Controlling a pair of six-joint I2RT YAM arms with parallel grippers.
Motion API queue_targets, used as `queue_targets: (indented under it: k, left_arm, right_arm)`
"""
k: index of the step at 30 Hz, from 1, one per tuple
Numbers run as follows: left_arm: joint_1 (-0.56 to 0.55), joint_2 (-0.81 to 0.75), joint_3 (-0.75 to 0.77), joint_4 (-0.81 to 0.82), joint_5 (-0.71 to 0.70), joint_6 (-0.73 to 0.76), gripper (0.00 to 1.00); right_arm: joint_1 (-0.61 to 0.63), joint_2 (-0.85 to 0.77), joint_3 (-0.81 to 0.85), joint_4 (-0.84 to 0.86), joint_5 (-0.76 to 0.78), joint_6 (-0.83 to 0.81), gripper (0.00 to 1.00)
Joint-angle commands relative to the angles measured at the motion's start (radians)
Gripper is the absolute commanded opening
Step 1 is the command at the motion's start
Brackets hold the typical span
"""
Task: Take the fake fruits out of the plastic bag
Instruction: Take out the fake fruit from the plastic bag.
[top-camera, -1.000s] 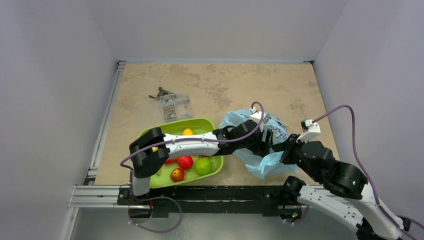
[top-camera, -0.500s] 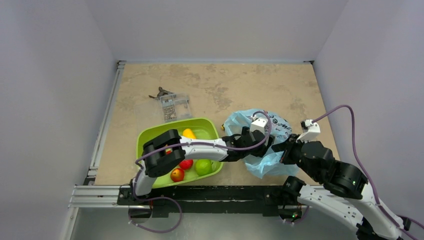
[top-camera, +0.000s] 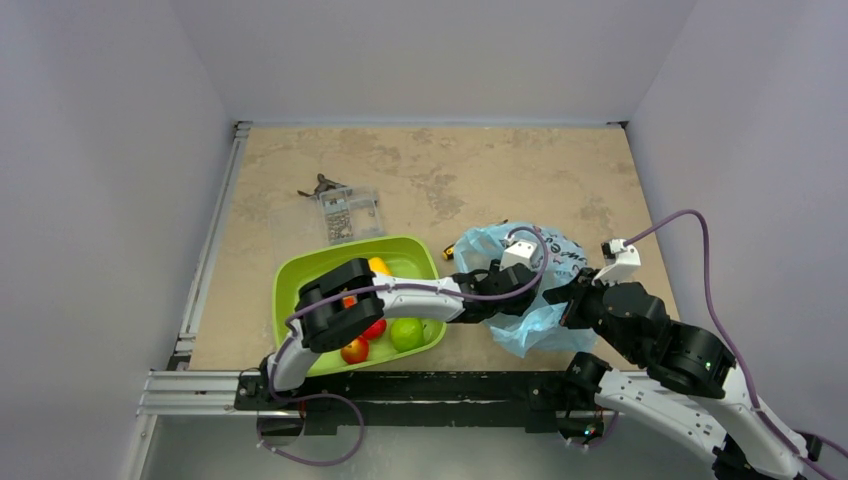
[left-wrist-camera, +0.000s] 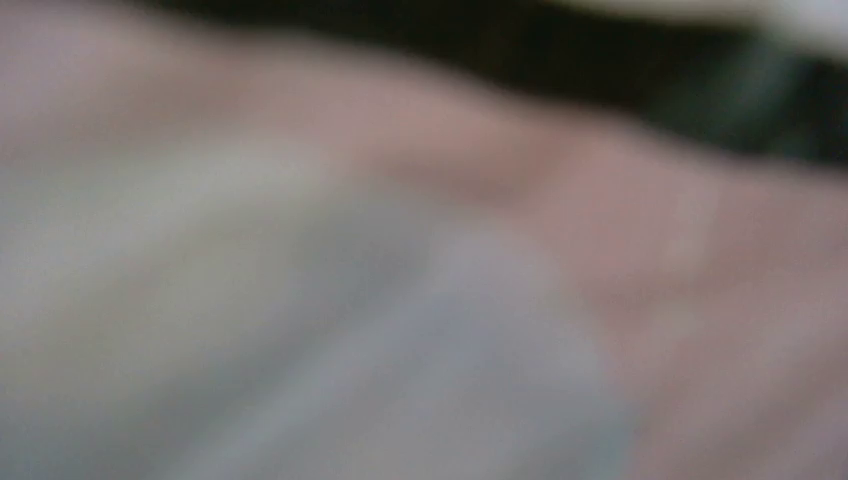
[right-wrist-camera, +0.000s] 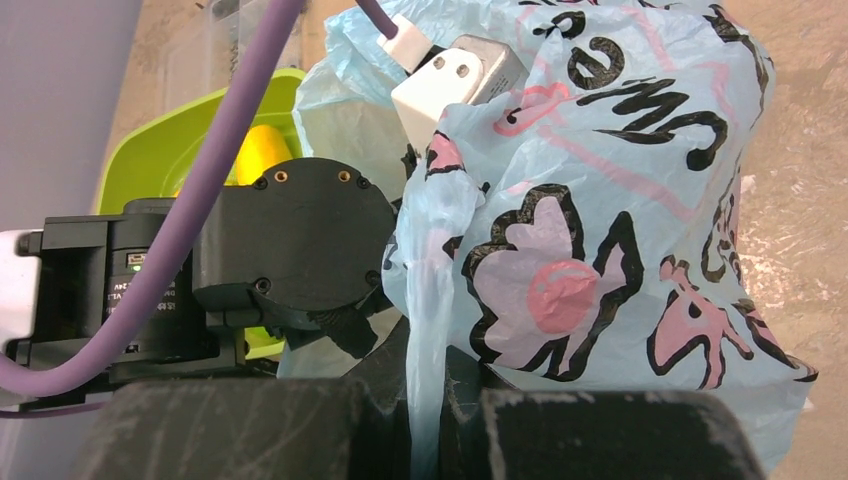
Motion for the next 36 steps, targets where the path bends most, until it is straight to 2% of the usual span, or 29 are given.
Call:
queue_targets:
  k: [1,5,11,15,21,25,28,32,36]
  left_arm:
    - [0.003,-0.065,-0.002,-0.007,0.021,0.027,0.51]
    - [0.025,-0.134,-0.002,-0.023,0.096,0.03,0.37]
    - [0.092,-0.258,-0.003,-0.033,0.286,0.012,0.14]
    - [0.111,-0.352,-0.009,-0.036,0.382,0.023,0.08]
    - [0.13,-0.506,-0.038,-0.114,0.437,0.059,0.0]
    - [0.15,-0.641,-0.083,-0.135,0.545,0.055,0.0]
    - [0.15,-0.772,-0.115,-0.21,0.515,0.096,0.0]
    - [0.161,-0.951,-0.162,-0.305,0.419,0.155,0.0]
    - [0.167,-1.07,-0.162,-0.444,0.302,0.206,0.0]
  right_arm:
    - [0.011,-0.005,-0.002,0.023,0.011,0.002,0.0]
    - [0.013,-0.001,0.0,0.023,0.012,0.002,0.0]
    - [0.012,-0.002,0.002,0.02,0.019,0.008,0.0]
    - [0.011,0.005,0.002,0.017,0.023,0.01,0.0]
    - [0.012,0.011,0.005,0.012,0.032,0.018,0.0]
    - [0.011,0.035,0.017,-0.009,0.056,0.046,0.0]
    - [0.011,0.084,0.061,-0.056,0.094,0.097,0.0]
    - [0.011,0.161,0.115,-0.028,0.143,0.099,0.0]
    - [0.011,0.259,0.189,-0.076,0.274,0.122,0.0]
